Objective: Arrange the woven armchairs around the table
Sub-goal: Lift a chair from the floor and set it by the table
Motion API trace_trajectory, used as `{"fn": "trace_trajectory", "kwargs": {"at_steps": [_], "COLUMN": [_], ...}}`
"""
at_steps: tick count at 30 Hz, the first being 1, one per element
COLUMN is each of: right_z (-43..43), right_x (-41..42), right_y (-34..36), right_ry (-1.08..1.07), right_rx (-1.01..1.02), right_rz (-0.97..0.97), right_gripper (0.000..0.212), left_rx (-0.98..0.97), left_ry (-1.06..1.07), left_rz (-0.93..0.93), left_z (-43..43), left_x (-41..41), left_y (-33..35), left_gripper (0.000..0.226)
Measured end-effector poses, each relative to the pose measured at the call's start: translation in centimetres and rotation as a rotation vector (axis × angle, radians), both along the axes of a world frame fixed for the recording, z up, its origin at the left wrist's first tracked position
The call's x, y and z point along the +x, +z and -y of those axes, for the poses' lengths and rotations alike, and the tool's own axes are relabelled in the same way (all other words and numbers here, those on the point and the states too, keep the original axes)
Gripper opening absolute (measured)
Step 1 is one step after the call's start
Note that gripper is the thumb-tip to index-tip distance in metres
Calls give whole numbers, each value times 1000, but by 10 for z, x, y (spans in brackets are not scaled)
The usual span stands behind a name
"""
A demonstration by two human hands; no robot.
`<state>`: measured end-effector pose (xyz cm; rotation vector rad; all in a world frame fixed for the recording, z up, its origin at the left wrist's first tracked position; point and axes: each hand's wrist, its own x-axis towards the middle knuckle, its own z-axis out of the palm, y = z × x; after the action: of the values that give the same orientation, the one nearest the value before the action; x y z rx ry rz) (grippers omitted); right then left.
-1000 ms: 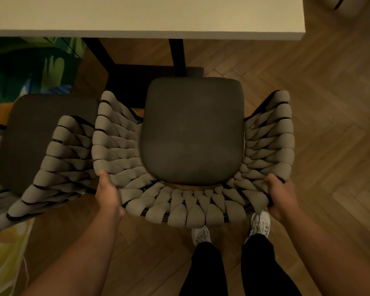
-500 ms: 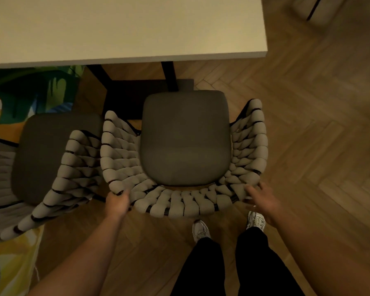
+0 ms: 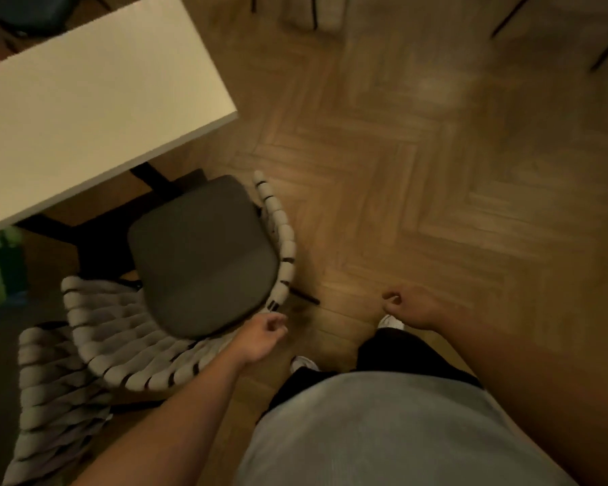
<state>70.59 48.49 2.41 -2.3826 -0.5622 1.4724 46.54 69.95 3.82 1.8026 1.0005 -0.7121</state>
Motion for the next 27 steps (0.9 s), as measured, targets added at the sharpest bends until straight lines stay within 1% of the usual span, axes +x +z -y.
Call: {"fn": "trace_trajectory", "kwargs": {"at_steps": [8,12,17,21,23,27], "right_z": [124,161,178,176,173,163], "right_x": [92,122,151,179,201,257], "right_y": [5,16,15,10,6,1], "right_ry": [-265,-386,-445,-516,-535,-580], "right_rx": [-88,-89,-73,-78,-76,-96], "right_rz": [-26,-35,-35,-46,-45,-50], "right_gripper": [45,46,43,45,43,47], "left_rx": [34,27,-25,-31,-35,-25], "left_ry": [-293,-364,-399,-485,-501,-549], "left_rz": [-32,-7,-6,-47,-53,-53], "left_z": [47,65,73,61,50,30], "left_x": [148,220,295,351,382,448], "left_y": [0,4,5,-4,-12,-23], "left_gripper": [34,36,35,36,37,38]}}
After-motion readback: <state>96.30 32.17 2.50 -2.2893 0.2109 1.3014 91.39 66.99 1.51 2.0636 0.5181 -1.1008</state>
